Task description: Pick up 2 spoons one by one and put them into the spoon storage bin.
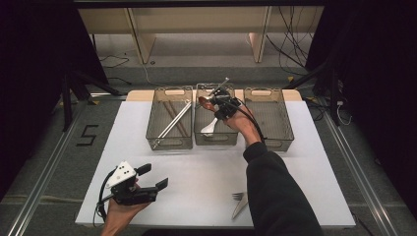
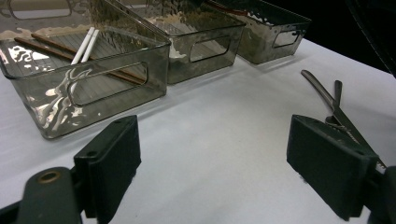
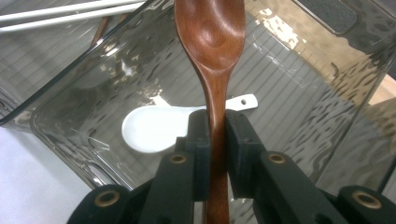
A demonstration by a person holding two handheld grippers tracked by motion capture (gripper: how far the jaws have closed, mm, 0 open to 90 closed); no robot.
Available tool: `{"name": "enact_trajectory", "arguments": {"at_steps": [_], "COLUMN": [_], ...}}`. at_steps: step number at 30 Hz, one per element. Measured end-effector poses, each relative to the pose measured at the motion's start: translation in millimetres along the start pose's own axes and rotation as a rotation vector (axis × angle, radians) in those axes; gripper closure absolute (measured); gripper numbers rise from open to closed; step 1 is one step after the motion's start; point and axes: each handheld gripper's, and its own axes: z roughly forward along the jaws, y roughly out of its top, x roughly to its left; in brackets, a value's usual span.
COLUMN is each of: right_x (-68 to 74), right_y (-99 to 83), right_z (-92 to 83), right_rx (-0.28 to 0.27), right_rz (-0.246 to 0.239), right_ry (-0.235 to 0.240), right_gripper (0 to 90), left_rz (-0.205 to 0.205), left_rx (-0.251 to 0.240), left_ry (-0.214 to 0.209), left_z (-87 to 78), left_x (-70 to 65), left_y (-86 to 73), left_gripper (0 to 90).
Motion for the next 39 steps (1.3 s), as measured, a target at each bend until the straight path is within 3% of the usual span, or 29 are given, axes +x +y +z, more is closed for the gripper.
{"name": "enact_trajectory", "arguments": {"at_steps": [3, 6, 14, 18, 29, 39], "right_x": [-0.4, -0.5, 0.2, 1.9, 9.5, 17.2], "right_y": [-0.2, 0.0, -1.6, -4.9, -18.4, -41.6], "right_z": [2.7, 5.0, -1.7, -10.2, -46.1, -64.1], "right_rx": [0.005, 0.004, -0.017, -0.044, -0.133, -0.188], "right_rz": [0.007, 0.010, 0.024, 0.008, -0.015, -0.028], "right_ry": [0.003, 0.007, 0.027, 0.050, 0.106, 0.146], "right_gripper": [78.3, 65.8, 54.7, 50.3, 43.7, 39.6], "left_rz": [-0.002, -0.003, -0.004, -0.005, -0.004, -0.006], "left_rx": [0.002, 0.004, 0.002, 0.001, 0.003, 0.000], "left_ry": [-0.001, -0.002, -0.001, 0.002, 0.003, 0.006], "left_z": [0.0, -0.8, -1.4, -1.8, -0.7, -1.0], "left_x": [0.3, 0.8, 1.3, 1.5, 0.2, 0.4], "left_y": [-0.1, -0.2, -0.4, -0.5, -0.3, -0.4], "left_gripper": [16.8, 16.8, 16.7, 16.6, 16.5, 16.2]}}
